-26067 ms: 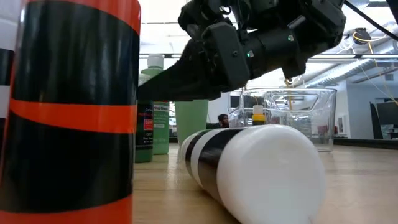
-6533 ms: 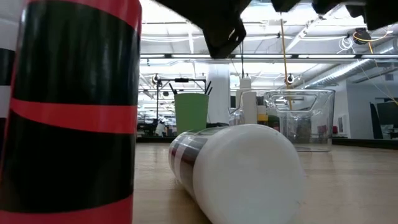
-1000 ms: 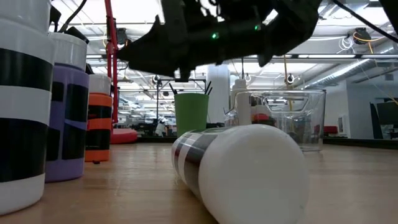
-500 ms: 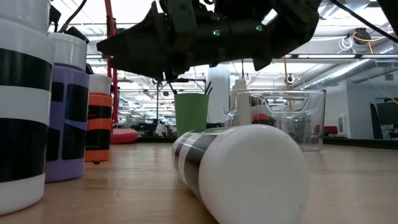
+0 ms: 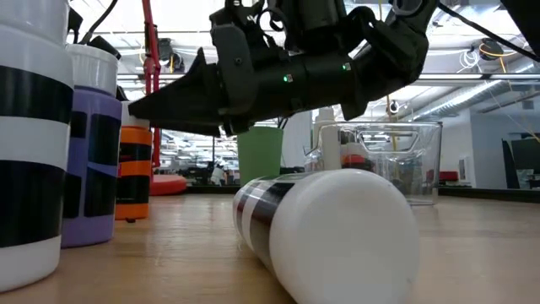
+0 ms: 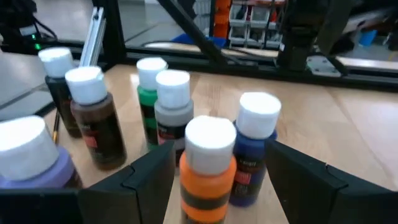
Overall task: Pick & Place Paint Supplies
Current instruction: Put the blue paint bottle into the transparent bin
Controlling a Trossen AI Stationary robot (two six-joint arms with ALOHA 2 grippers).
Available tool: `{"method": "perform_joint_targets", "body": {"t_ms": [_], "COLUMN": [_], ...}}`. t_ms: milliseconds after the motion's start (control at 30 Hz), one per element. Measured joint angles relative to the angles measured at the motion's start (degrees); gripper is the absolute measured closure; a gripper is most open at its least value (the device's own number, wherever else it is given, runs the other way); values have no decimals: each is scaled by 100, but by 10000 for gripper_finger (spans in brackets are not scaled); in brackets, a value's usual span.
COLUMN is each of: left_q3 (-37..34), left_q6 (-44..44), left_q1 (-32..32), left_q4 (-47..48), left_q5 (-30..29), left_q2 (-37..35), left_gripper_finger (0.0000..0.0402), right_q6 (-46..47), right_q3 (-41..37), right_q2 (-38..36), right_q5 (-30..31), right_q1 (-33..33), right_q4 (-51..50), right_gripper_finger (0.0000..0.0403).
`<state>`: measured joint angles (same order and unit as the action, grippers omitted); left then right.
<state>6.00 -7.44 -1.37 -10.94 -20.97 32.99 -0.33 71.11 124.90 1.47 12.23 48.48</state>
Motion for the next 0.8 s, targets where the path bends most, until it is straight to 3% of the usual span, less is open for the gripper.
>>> {"method": "perform_joint_targets", "body": {"t_ms": [800], "left_q3": [0], "left_q6": [-35], "left_q1": [-2], "left_q4": [-35], "left_q5": [0], "left_q2": [-2], "left_gripper_finger": [376], "right_q6": [-109], "right_q3": [-9], "right_q2": [-44], "right_q5": [18], "right_q1": [0], "right_q4": [-33], "right_gripper_finger": [163]}}
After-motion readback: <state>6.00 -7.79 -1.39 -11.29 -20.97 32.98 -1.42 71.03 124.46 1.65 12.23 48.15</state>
